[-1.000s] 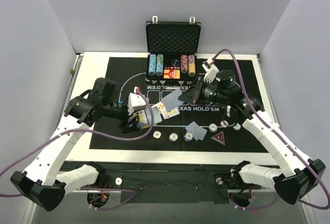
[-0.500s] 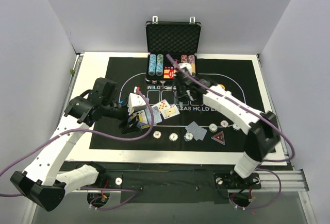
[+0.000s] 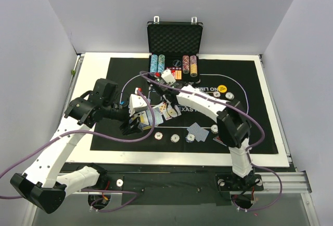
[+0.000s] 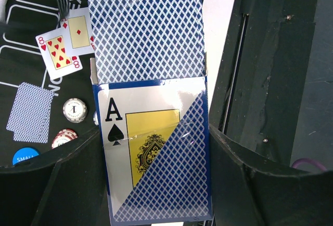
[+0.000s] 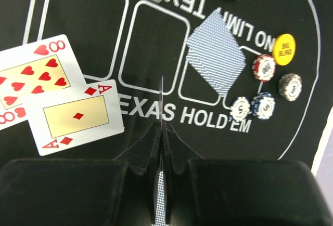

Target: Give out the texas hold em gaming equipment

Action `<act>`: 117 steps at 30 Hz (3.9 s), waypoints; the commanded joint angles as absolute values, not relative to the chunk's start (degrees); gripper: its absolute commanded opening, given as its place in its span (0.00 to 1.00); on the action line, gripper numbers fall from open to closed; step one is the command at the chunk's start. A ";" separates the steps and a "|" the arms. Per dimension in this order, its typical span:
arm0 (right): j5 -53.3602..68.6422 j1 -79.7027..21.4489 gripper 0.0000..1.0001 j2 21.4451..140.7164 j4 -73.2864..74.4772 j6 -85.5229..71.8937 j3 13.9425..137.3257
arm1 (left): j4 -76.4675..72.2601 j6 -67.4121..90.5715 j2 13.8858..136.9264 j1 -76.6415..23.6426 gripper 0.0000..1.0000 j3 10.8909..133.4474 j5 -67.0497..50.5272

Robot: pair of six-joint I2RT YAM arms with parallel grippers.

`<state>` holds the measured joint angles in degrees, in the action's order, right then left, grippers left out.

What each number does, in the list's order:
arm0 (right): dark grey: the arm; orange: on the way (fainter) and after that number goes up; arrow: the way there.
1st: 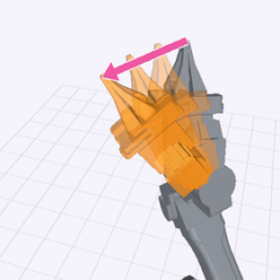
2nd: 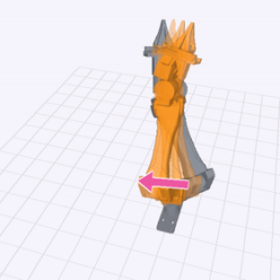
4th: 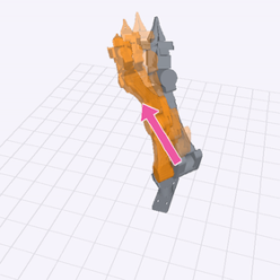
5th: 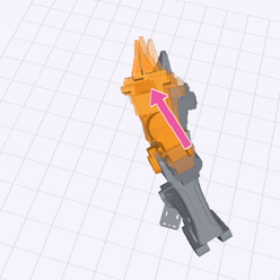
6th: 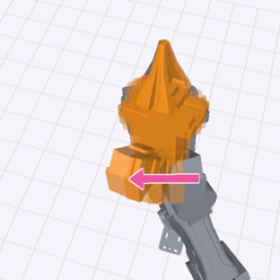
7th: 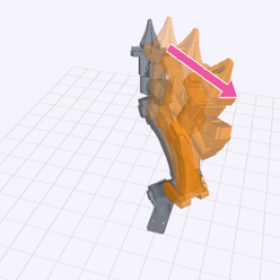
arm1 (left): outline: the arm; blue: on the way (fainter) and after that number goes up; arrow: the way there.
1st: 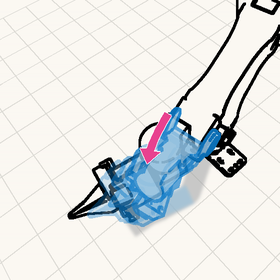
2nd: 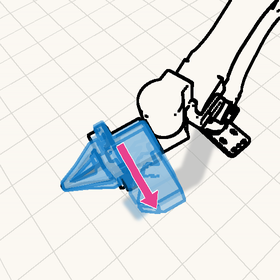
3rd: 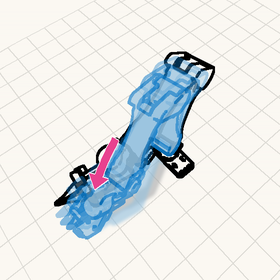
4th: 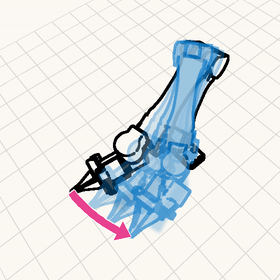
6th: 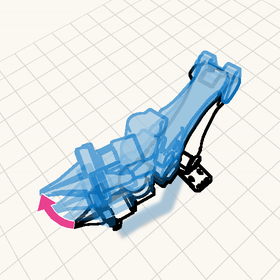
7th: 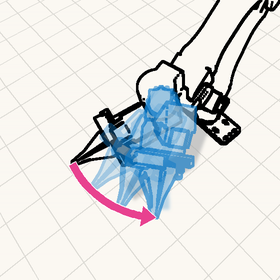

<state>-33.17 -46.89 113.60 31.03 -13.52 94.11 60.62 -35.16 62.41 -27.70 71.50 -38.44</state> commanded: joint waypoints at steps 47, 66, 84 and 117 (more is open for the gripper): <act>-3.35 -41.49 0.51 104.97 18.63 -25.13 90.27 | 59.50 -35.68 61.61 -27.77 0.05 73.57 -40.17; 32.69 -36.56 0.86 69.79 0.53 -44.56 61.00 | 58.36 -35.95 61.52 -27.86 0.05 71.54 -40.43; 33.66 -45.53 0.85 74.88 -1.41 -45.17 62.93 | 57.75 -35.25 62.31 -27.86 0.04 72.51 -40.25; 33.13 -40.26 0.40 69.88 -1.93 -49.74 58.45 | 57.22 -34.54 62.67 -27.86 0.04 73.74 -40.87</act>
<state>32.42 -41.21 72.82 0.95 -47.86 59.33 60.14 -34.89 62.78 -27.70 70.87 -38.39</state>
